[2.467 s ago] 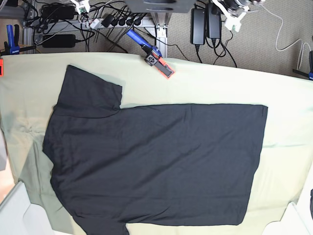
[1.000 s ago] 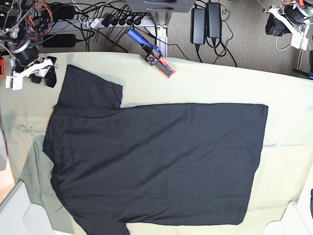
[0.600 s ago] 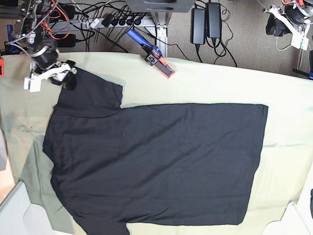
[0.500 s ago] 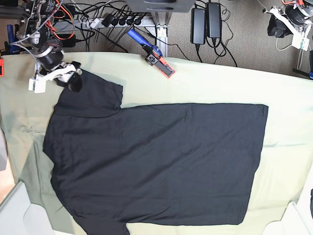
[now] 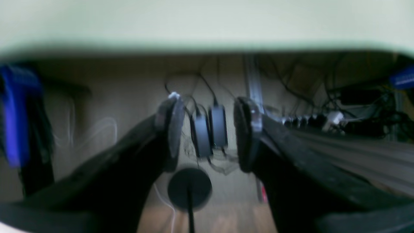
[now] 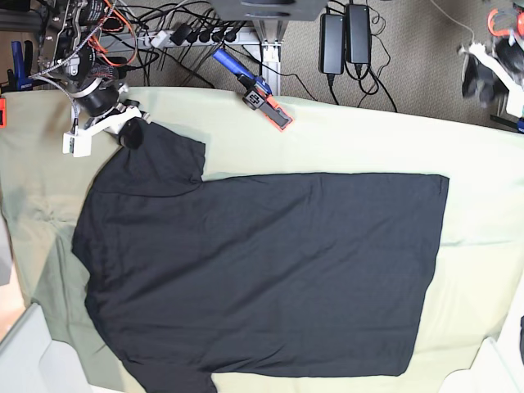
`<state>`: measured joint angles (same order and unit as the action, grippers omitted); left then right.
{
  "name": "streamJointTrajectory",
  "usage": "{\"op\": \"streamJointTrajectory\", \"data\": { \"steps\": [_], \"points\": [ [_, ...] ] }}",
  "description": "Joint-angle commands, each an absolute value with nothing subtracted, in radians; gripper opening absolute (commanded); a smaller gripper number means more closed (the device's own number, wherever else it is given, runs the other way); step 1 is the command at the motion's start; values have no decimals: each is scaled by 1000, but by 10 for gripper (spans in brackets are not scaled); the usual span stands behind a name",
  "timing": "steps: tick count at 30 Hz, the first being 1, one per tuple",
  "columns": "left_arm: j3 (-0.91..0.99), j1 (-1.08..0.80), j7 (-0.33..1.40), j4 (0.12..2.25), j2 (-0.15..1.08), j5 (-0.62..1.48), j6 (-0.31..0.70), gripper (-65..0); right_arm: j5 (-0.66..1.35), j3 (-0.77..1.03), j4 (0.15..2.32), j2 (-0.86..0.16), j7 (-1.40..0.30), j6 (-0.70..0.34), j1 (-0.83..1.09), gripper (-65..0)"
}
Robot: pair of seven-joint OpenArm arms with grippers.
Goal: Fold the T-shirt properly
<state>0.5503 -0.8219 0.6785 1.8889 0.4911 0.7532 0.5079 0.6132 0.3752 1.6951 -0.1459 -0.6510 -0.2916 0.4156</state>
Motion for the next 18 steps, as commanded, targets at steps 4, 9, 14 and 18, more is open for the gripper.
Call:
{"op": "streamJointTrajectory", "data": {
  "steps": [4,9,14,18],
  "points": [
    [560,-744,663,1874,550,774,513,-347,554,373,1702,-147,-685,-322,421,-650],
    [552,-591,662,1735,568,797,513,-346,531,373,1702,-147,-685,-322,421,-650],
    [495,-415,663,1530,568,828,513,-345,531,373,1702,-147,-685,-322,422,-650],
    [428,-302,672,1419,566,860,513,-284,530,373,1702,-147,-686,-322,422,-650]
  ]
}}
